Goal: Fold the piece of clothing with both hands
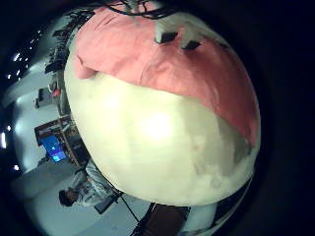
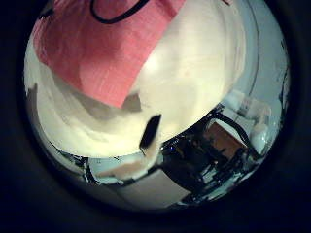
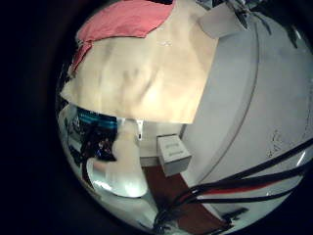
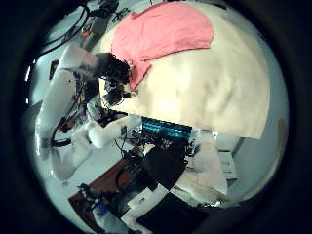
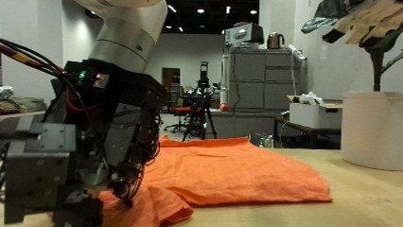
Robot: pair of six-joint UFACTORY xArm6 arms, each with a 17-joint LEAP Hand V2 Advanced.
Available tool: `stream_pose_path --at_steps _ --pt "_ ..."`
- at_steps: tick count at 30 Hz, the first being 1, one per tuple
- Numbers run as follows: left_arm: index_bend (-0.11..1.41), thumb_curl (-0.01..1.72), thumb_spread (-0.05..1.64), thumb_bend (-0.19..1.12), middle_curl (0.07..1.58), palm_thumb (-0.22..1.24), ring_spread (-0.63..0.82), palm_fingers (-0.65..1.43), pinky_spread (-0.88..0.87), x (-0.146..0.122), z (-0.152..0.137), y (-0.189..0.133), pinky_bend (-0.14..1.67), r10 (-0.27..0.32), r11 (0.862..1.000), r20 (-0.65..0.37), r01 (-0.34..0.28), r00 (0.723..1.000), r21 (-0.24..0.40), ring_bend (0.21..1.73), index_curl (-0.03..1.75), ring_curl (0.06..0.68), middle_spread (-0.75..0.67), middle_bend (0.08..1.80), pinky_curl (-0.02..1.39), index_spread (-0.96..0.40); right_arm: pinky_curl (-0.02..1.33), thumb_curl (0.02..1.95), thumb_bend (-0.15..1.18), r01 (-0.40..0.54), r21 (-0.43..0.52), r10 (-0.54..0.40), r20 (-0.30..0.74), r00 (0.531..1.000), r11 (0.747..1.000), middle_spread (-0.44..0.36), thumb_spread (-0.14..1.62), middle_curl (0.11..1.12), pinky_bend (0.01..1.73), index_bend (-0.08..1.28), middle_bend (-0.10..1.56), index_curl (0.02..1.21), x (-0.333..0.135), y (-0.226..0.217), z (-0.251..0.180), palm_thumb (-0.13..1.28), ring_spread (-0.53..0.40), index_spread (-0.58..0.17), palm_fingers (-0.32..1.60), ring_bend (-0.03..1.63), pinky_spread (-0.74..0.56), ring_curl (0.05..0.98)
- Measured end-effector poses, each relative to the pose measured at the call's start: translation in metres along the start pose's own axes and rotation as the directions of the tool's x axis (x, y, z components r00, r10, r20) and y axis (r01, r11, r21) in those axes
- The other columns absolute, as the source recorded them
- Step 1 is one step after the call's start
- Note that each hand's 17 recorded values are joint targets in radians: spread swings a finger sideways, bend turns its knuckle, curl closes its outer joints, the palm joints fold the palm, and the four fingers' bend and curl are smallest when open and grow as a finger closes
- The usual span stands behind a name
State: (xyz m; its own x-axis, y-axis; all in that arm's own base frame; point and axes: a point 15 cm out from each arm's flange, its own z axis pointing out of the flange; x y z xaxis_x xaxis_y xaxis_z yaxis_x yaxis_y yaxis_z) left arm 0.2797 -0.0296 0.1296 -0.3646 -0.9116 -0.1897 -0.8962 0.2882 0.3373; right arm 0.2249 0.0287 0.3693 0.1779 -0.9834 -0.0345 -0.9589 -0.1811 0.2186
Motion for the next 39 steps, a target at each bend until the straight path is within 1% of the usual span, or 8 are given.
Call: stream_pose_path --at_steps 3,7,11,13,22,25,33,39 --pt "0.15 0.35 0.90 0.01 0.42 0.37 0.04 0.61 0.01 -0.001 0.000 -0.002 0.36 0.000 1.000 0.009 0.000 1.000 -0.012 0.59 0.28 0.237 -0.04 0.54 0.32 0.03 0.28 0.27 -0.02 0.000 0.000 0.000 0.000 1.000 1.000 0.049 1.09 0.31 0.37 0.18 0.19 0.31 0.000 0.000 0.000 0.35 0.227 -0.332 0.21 0.30 0.40 0.240" --pt "0.16 0.42 0.96 0.11 0.49 0.68 -0.25 0.83 -0.34 -0.002 0.001 0.000 0.64 -0.009 0.999 0.013 0.010 1.000 -0.046 0.68 0.28 0.280 -0.24 0.65 0.41 -0.10 0.28 0.27 -0.02 0.000 -0.001 0.000 0.000 1.000 1.000 0.043 1.09 0.31 0.37 0.18 0.19 0.31 0.000 0.000 0.000 0.35 0.223 -0.333 0.22 0.30 0.40 0.240" --pt "0.19 0.47 0.97 0.14 0.52 0.79 -0.38 0.94 -0.51 -0.004 -0.002 0.001 0.77 -0.011 0.999 0.013 0.012 1.000 -0.053 0.71 0.29 0.292 -0.35 0.68 0.45 -0.19 0.28 0.27 -0.02 -0.001 0.000 0.001 -0.002 1.000 1.000 0.027 1.10 0.31 0.35 0.16 0.21 0.30 0.000 0.000 0.000 0.35 0.213 -0.334 0.26 0.33 0.40 0.245" --pt "0.23 0.52 1.00 0.16 0.54 0.86 -0.47 1.03 -0.62 -0.004 -0.005 0.001 0.83 -0.013 0.999 0.011 0.013 1.000 -0.050 0.71 0.33 0.298 -0.43 0.69 0.47 -0.28 0.28 0.26 -0.02 0.001 0.000 -0.001 -0.002 1.000 1.000 0.009 1.10 0.32 0.39 0.11 0.22 0.27 0.000 -0.001 0.000 0.35 0.150 -0.335 0.39 0.48 0.34 0.276" --pt "0.36 0.64 1.13 0.21 0.58 0.93 -0.58 1.16 -0.73 -0.011 -0.028 0.014 0.90 -0.004 0.999 0.010 0.005 1.000 -0.039 0.74 0.45 0.334 -0.54 0.78 0.48 -0.47 0.33 0.27 -0.01 0.054 -0.061 -0.054 -0.007 0.999 0.997 0.060 1.11 0.35 0.65 0.18 0.30 0.25 -0.010 -0.029 0.020 0.40 -0.062 -0.319 0.60 0.62 -0.10 0.302" --pt "0.38 0.68 1.17 0.22 0.59 0.93 -0.59 1.15 -0.75 -0.013 -0.035 0.017 0.92 -0.001 0.999 0.012 0.001 1.000 -0.036 0.77 0.50 0.349 -0.56 0.80 0.48 -0.50 0.32 0.28 0.00 0.095 -0.105 -0.097 -0.014 0.995 0.990 -0.031 1.12 0.36 0.63 0.19 0.34 0.27 -0.020 -0.050 0.037 0.47 -0.080 -0.320 0.58 0.62 -0.19 0.297" --pt "0.38 0.76 1.22 0.22 0.60 0.91 -0.60 1.13 -0.75 -0.021 -0.044 0.026 0.95 0.000 0.999 0.014 0.000 1.000 -0.033 0.79 0.57 0.371 -0.56 0.84 0.49 -0.55 0.25 0.32 -0.01 0.161 -0.106 -0.171 -0.093 0.981 0.981 -0.139 1.07 0.37 0.46 0.21 0.31 0.33 -0.023 -0.097 0.065 0.61 -0.096 -0.355 0.36 0.57 -0.12 0.281" --pt "0.36 0.81 1.24 0.21 0.61 0.90 -0.60 1.13 -0.75 -0.027 -0.047 0.030 0.96 -0.009 0.999 0.008 0.009 1.000 -0.030 0.80 0.62 0.380 -0.56 0.85 0.49 -0.57 0.24 0.34 -0.02 0.166 -0.126 -0.183 -0.140 0.973 0.978 -0.101 1.01 0.35 0.45 0.17 0.26 0.33 -0.017 -0.130 0.094 0.67 -0.073 -0.358 0.31 0.53 -0.05 0.258"
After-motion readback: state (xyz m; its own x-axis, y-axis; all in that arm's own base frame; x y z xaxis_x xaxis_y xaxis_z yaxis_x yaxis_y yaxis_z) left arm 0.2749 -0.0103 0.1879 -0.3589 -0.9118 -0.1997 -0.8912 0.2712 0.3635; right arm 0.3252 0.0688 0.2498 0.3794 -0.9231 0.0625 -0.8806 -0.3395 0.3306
